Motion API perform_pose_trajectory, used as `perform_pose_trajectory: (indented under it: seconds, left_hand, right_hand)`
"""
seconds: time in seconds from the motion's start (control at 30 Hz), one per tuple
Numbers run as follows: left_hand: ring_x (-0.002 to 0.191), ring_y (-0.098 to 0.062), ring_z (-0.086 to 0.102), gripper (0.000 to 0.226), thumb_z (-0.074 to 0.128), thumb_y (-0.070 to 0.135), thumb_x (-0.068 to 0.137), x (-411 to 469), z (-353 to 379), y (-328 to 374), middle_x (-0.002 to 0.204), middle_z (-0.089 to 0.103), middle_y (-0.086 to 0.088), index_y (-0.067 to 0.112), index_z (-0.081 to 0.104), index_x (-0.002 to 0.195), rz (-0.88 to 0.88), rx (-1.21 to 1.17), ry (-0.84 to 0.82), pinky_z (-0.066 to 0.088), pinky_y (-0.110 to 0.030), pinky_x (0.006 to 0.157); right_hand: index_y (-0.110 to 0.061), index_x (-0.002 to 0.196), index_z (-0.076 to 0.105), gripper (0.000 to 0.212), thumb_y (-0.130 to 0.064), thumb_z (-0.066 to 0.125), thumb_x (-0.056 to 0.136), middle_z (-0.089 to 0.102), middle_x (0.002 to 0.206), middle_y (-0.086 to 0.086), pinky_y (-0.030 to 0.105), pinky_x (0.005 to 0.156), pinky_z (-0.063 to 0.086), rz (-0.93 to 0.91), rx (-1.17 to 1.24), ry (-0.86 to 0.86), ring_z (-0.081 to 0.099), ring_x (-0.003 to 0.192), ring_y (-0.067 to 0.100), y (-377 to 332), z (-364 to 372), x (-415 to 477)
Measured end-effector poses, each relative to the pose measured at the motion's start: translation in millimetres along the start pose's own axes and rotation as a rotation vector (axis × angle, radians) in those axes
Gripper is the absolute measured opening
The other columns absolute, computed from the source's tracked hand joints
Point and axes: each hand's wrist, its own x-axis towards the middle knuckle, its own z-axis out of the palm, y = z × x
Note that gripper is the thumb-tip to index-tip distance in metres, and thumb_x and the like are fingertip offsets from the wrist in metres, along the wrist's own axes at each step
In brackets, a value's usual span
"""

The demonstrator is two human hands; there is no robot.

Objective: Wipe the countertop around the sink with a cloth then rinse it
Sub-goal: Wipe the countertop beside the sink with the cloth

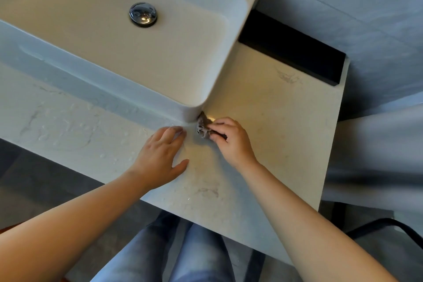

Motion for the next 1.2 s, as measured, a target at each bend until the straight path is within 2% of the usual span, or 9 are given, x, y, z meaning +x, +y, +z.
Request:
perform_pose_trajectory:
  seconds: [0.07, 0.13, 0.2, 0.37, 0.53, 0.83, 0.93, 1.03, 1.2]
  left_hand:
    - [0.126, -0.027, 0.042, 0.077, 0.036, 0.061, 0.080, 0, 0, 0, 0.136, 0.049, -0.006, 0.009, 0.049, 0.136, 0.003, -0.003, -0.002, 0.037, -0.039, 0.105]
    - [0.125, -0.027, 0.043, 0.078, 0.036, 0.061, 0.080, -1, 0, 0, 0.135, 0.049, -0.006, 0.009, 0.051, 0.135, -0.002, -0.001, 0.002, 0.037, -0.038, 0.105]
    - [0.125, -0.027, 0.044, 0.078, 0.035, 0.062, 0.080, -1, 1, 1, 0.136, 0.049, -0.006, 0.009, 0.051, 0.134, -0.006, 0.004, 0.000, 0.037, -0.038, 0.105]
    - [0.126, -0.028, 0.042, 0.082, 0.031, 0.064, 0.079, -2, 1, 3, 0.138, 0.047, -0.006, 0.008, 0.048, 0.136, -0.017, 0.021, -0.009, 0.036, -0.038, 0.106]
    - [0.127, -0.027, 0.040, 0.082, 0.032, 0.065, 0.079, -1, 2, 4, 0.139, 0.045, -0.005, 0.009, 0.047, 0.137, -0.029, 0.036, -0.006, 0.034, -0.038, 0.107]
    - [0.132, -0.028, 0.036, 0.081, 0.049, 0.063, 0.084, 0, 2, 17, 0.144, 0.040, -0.007, 0.009, 0.037, 0.143, -0.091, 0.044, -0.012, 0.026, -0.040, 0.111]
    - [0.129, -0.030, 0.041, 0.077, 0.042, 0.061, 0.086, -5, 2, 26, 0.140, 0.045, -0.009, 0.007, 0.042, 0.140, -0.090, 0.014, 0.000, 0.033, -0.043, 0.108]
    - [0.125, -0.028, 0.046, 0.074, 0.035, 0.059, 0.085, -12, 6, 39, 0.135, 0.050, -0.008, 0.007, 0.048, 0.136, -0.049, -0.033, -0.009, 0.038, -0.041, 0.105]
    - [0.121, -0.028, 0.050, 0.069, 0.039, 0.055, 0.085, -23, 14, 61, 0.130, 0.055, -0.008, 0.006, 0.054, 0.131, 0.001, -0.026, 0.008, 0.040, -0.042, 0.103]
  right_hand:
    - [-0.006, 0.102, 0.073, 0.021, -0.003, 0.067, 0.082, 0.065, 0.098, 0.000, 0.016, 0.079, 0.042, 0.086, 0.138, -0.011, 0.060, 0.089, 0.012, -4, -15, -9]
    - [-0.006, 0.099, 0.073, 0.019, -0.001, 0.067, 0.082, 0.064, 0.094, -0.002, 0.010, 0.073, 0.043, 0.116, 0.185, 0.080, 0.059, 0.084, 0.004, -4, -37, -13]
    - [-0.005, 0.102, 0.072, 0.021, 0.000, 0.066, 0.082, 0.063, 0.096, -0.002, 0.007, 0.074, 0.042, 0.128, 0.167, 0.179, 0.058, 0.085, -0.002, 1, -58, -11]
    - [-0.005, 0.107, 0.070, 0.023, -0.006, 0.065, 0.085, 0.064, 0.102, 0.002, 0.006, 0.081, 0.040, 0.147, -0.009, 0.377, 0.059, 0.092, 0.011, 28, -91, 10]
    - [-0.004, 0.109, 0.070, 0.024, -0.010, 0.063, 0.087, 0.065, 0.105, 0.009, -0.003, 0.071, 0.032, 0.250, -0.074, 0.453, 0.057, 0.093, 0.014, 56, -96, 29]
    - [-0.004, 0.110, 0.069, 0.024, -0.008, 0.064, 0.086, 0.065, 0.111, 0.008, 0.015, 0.086, 0.038, 0.272, 0.019, 0.420, 0.060, 0.101, 0.020, 66, -67, 16]
    - [-0.005, 0.108, 0.070, 0.024, -0.007, 0.065, 0.085, 0.065, 0.111, 0.007, 0.020, 0.090, 0.040, 0.240, 0.019, 0.372, 0.059, 0.103, 0.021, 61, -51, -4]
    - [-0.007, 0.107, 0.071, 0.024, -0.006, 0.066, 0.084, 0.065, 0.110, 0.005, 0.019, 0.088, 0.040, 0.210, 0.004, 0.336, 0.059, 0.101, 0.020, 54, -38, -28]
    - [-0.010, 0.106, 0.072, 0.024, -0.006, 0.067, 0.082, 0.064, 0.105, -0.004, 0.015, 0.085, 0.041, 0.183, 0.054, 0.259, 0.058, 0.097, 0.012, 44, -26, -60]
